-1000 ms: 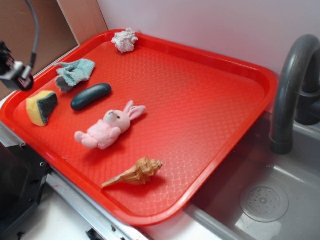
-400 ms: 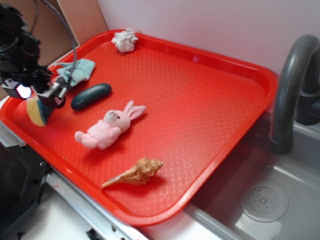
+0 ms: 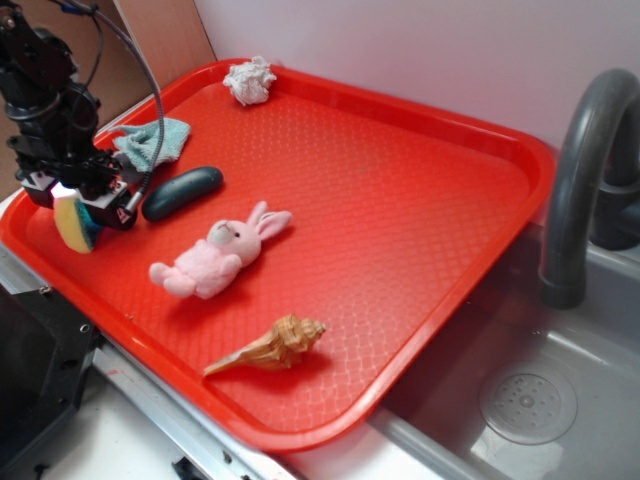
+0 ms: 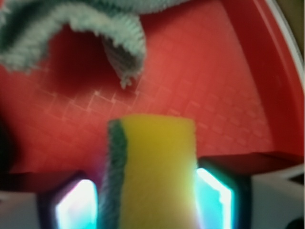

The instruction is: Grab the green sponge.

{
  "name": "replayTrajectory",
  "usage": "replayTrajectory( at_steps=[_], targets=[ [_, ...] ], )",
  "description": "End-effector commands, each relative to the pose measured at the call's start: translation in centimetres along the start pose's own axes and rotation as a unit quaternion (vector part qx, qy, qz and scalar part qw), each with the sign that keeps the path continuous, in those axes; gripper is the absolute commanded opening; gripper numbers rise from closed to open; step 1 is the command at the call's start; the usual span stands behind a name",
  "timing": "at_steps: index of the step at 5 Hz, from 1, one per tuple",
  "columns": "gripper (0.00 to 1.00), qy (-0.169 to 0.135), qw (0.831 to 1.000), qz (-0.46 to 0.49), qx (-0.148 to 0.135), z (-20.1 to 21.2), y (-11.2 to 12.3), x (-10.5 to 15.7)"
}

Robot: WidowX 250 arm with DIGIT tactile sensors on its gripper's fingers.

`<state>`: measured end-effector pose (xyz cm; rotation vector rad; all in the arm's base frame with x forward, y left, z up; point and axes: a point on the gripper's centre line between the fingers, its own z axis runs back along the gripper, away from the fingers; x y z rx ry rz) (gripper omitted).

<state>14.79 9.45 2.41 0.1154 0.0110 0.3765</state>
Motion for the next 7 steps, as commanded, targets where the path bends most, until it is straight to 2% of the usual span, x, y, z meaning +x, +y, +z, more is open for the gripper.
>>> replayTrajectory(
  at_steps=[1,2,3,4,5,6,7],
  targets=[
    [0.00,-0.009,1.000,0.006,-0.005,0.5,0.2,0.0],
    [0.00,-0.020,1.000,-0.001,-0.018,2.6,0.2,0.4],
    [0.00,-0.043,0.995,-0.090,-0.028,7.9,-1.8,1.8],
    [0.00,-0.021,0.980,-0.170,-0.100,12.1,-5.0,1.9],
    [0.00,-0.037,0.969,-0.208,-0.129,16.3,-7.6,0.7],
    [0.00,-0.060,0.966,-0.209,-0.141,18.6,-8.3,-0.3],
    [0.00,-0.058,0.962,-0.215,-0.160,18.6,-8.9,-1.4]
  ],
)
